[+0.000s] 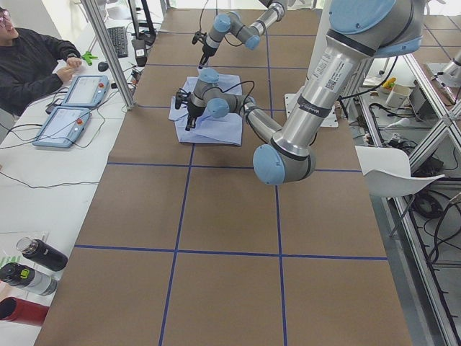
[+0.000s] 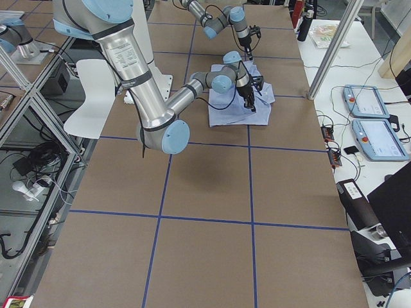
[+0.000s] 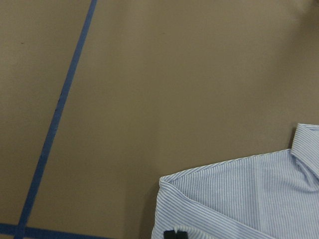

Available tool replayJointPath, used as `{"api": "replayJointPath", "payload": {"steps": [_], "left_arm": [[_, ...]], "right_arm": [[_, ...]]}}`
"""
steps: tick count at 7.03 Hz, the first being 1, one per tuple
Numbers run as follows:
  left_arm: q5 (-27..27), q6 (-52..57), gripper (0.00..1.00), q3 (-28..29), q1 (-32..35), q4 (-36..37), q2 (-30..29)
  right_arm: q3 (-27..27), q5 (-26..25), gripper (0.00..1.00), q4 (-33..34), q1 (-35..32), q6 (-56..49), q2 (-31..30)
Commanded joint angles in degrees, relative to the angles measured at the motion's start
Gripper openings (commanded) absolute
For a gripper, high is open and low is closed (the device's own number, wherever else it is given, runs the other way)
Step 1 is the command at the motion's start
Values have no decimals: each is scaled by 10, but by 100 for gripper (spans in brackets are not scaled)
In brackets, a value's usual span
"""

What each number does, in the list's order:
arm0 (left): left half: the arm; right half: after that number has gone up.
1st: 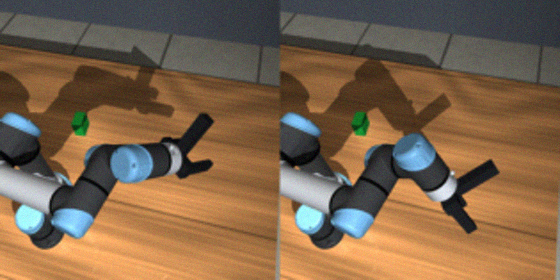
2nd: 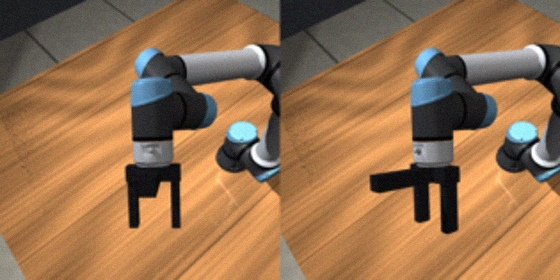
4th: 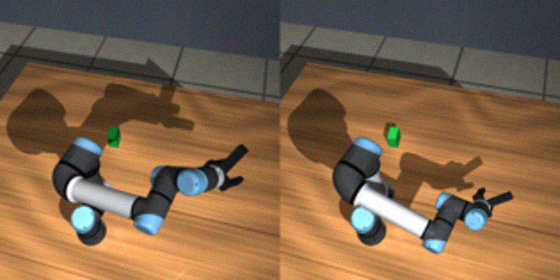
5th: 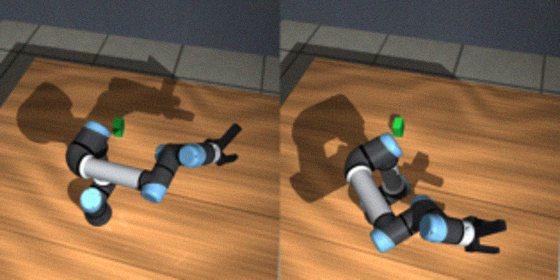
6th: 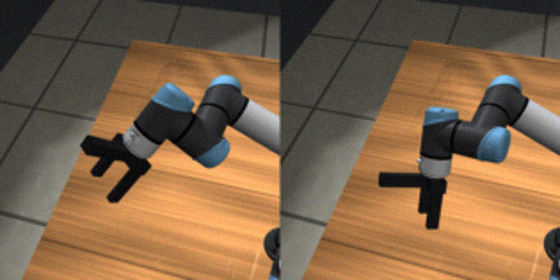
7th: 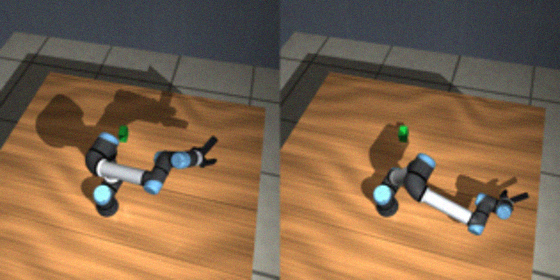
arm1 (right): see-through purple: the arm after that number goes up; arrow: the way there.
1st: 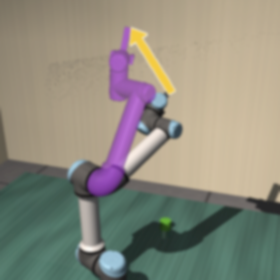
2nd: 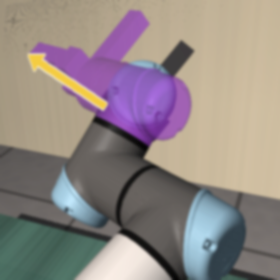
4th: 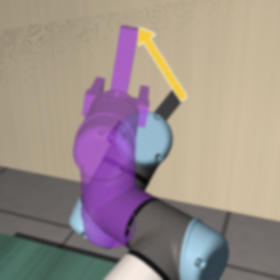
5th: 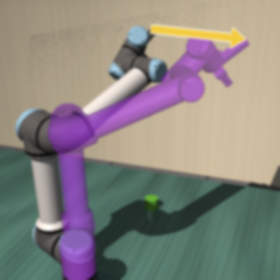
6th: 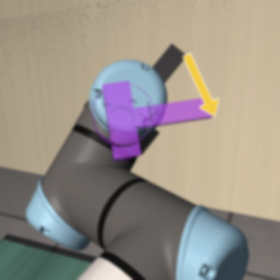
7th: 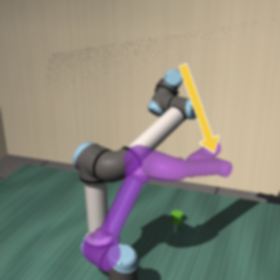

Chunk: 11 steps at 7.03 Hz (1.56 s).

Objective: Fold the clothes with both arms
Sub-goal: 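Lift the hem with both grippers and fold it toward the collar, then release the hem and raise both grippers away from the folded shirt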

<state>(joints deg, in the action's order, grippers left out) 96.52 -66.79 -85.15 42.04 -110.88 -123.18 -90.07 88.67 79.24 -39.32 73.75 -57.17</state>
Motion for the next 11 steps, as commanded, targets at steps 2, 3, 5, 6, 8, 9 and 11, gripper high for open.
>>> {"api": "replayJointPath", "payload": {"steps": [2,3,5,6,8,9,11], "left_arm": [[2,14,0,24,1,-27,0],[4,12,25,24,2,-42,-1],[75,44,100,18,35,-83,1],[166,85,100,-1,60,-84,11],[195,69,100,-110,44,-87,76],[185,10,100,-140,-14,-88,108],[83,-84,100,-172,-113,-88,122]], "right_arm": [[28,21,0,-17,-15,-32,7],[28,26,21,-17,-21,-35,7],[27,107,100,-15,-63,-74,14],[26,192,100,-13,-100,-108,13],[24,279,100,-15,-148,-222,-12],[22,290,100,-18,-159,-269,-31],[19,294,100,-19,-167,-292,-42]]}}
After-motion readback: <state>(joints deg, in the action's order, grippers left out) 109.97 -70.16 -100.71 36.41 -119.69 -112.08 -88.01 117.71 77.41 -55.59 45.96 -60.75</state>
